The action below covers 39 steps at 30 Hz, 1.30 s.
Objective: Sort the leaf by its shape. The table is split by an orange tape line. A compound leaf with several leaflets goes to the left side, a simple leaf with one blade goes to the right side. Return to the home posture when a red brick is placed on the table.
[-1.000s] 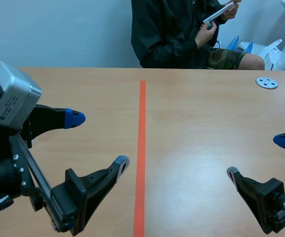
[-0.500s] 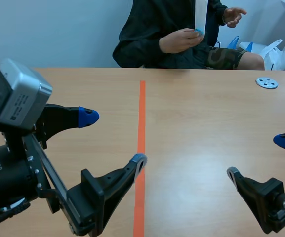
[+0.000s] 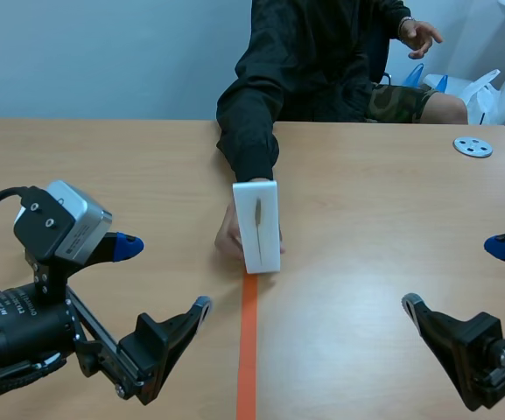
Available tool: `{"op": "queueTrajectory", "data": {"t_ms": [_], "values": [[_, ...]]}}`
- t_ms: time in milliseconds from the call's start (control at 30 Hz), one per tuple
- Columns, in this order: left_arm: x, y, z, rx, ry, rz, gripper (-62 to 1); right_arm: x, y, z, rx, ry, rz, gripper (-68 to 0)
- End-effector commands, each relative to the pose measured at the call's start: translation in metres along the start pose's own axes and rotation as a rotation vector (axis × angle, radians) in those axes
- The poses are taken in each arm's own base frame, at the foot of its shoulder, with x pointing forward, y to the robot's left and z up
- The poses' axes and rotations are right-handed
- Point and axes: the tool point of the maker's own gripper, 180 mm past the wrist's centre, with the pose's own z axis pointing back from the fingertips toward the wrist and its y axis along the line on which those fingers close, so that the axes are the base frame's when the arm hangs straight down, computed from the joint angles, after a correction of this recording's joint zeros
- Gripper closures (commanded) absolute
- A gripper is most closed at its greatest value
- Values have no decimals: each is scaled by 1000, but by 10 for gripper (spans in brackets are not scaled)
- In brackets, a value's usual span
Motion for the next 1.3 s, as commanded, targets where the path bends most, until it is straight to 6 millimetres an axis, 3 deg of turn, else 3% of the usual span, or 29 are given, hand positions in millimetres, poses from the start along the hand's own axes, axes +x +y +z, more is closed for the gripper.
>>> {"op": "queueTrajectory", "data": {"t_ms": [0, 1067, 1267], "values": [[15, 1, 0, -2, -52, -8, -623, 14, -5, -1, -12, -42, 15, -679], [16, 4, -2, 2, -70, -9, -623, 13, -5, -1, -12, -39, 15, -679], [-1, 12, -16, 1, -40, 7, -623, 13, -5, -1, -12, -39, 15, -679]]}}
